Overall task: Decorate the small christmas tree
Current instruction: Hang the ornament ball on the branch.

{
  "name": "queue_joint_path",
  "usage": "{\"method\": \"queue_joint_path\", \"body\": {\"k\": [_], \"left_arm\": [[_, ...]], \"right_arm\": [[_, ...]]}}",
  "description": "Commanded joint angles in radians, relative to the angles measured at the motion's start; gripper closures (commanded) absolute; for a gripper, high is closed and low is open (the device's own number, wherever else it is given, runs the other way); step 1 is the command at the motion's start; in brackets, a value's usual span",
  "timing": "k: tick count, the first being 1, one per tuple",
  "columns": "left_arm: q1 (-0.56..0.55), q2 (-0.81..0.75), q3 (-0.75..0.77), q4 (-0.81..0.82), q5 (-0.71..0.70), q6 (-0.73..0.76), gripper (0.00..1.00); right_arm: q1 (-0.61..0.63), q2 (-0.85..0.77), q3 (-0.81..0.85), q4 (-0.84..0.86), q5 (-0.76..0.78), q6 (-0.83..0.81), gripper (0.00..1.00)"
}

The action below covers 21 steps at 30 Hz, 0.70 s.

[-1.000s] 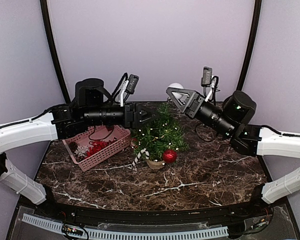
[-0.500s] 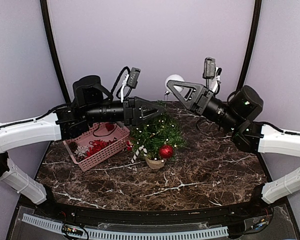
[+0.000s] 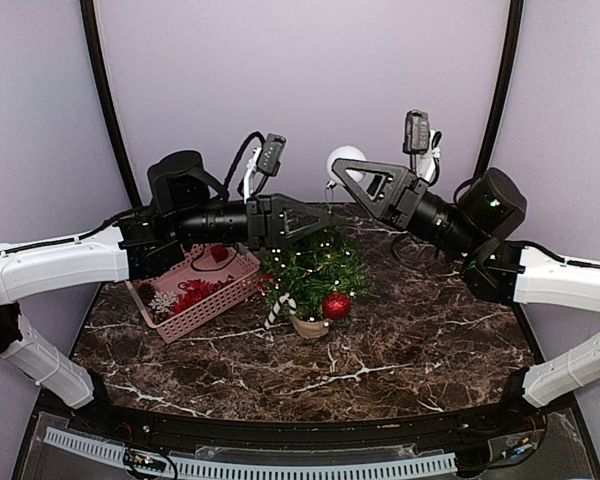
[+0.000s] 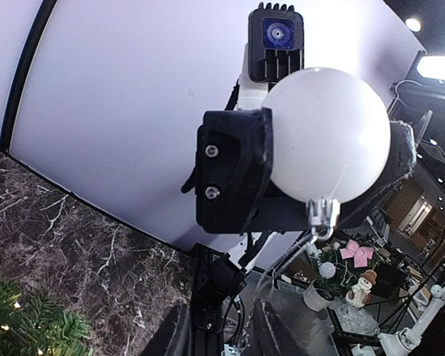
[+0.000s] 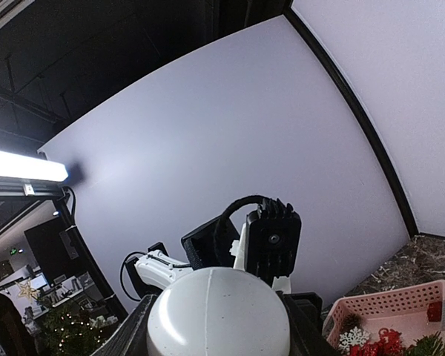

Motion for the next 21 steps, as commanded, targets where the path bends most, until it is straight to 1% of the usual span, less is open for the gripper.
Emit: {"method": "queue_joint_path", "body": {"k": [1,4,7,11,17,21], "left_arm": [[0.0,-0.006,0.011,0.059,0.035,-0.005,0.71],[0.0,-0.01,0.007,0.063,0.037,-0.007,0.75],[0.0,-0.013,0.006,0.063,0.035,-0.005,0.82],[0.0,-0.014,0.005,0.064,0.033,-0.007,0.87],[-0.001,-0.011,0.005,0.073,0.038,-0.013,0.89],[-0.001,-0.004,0.008,0.074,0.042,-0.015,0.87]], "right_arm": [[-0.007,0.001,0.031,0.031,-0.005,0.001,0.59],[-0.007,0.002,0.033,0.023,0.002,-0.002,0.59],[-0.007,0.005,0.036,0.021,0.005,-0.003,0.59],[-0.007,0.01,0.037,0.016,0.011,-0.004,0.59],[-0.007,0.01,0.041,-0.002,0.022,-0.01,0.59],[-0.007,0.009,0.041,-0.013,0.029,-0.013,0.59]]}}
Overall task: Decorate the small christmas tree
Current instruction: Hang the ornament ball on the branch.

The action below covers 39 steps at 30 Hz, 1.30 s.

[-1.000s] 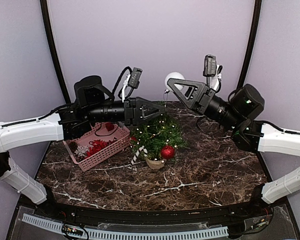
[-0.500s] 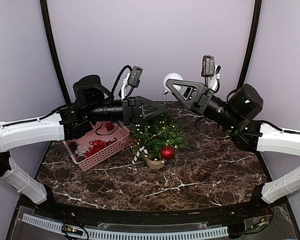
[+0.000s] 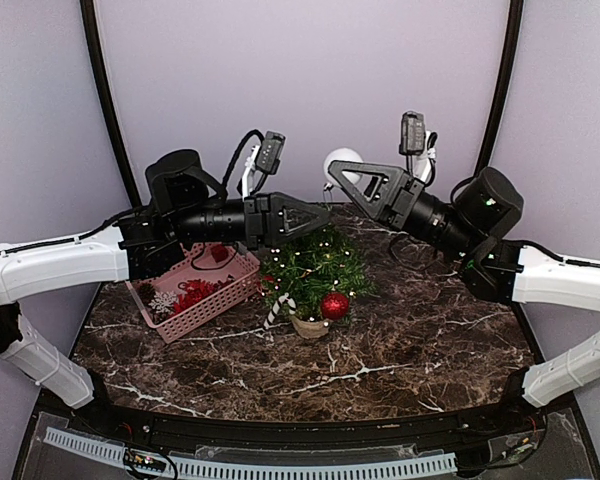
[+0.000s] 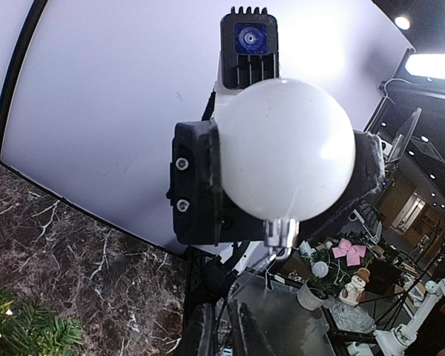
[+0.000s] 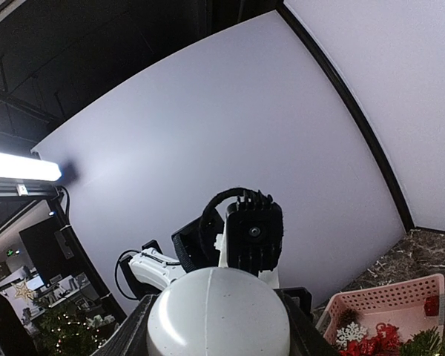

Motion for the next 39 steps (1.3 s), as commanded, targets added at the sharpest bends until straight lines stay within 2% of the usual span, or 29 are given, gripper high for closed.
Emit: {"method": "queue_joint_path", "body": {"k": [1,14,23,31,39], "left_arm": [[-0.001,-0.003,0.009,0.044,0.023,-0.004,0.87],[-0.001,0.02,0.016,0.059,0.039,-0.021,0.82],[-0.001,-0.009,-0.009,0.046,0.003,-0.012,0.99],[0.018,-0.024,0.012,-0.134,-0.107,-0.02,1.0],[0.064,-0.012,0.009,-0.195,-0.13,-0.072,1.0]], "right_arm": [[-0.007,0.0,0.036,0.008,0.022,-0.014,0.59],[-0.007,0.003,0.04,-0.009,0.041,-0.024,0.59],[-0.007,-0.014,0.016,-0.031,0.104,-0.033,0.6],[-0.008,0.006,0.021,-0.112,0.217,-0.06,0.6],[-0.021,0.053,0.029,-0.159,0.283,-0.062,0.6]]}}
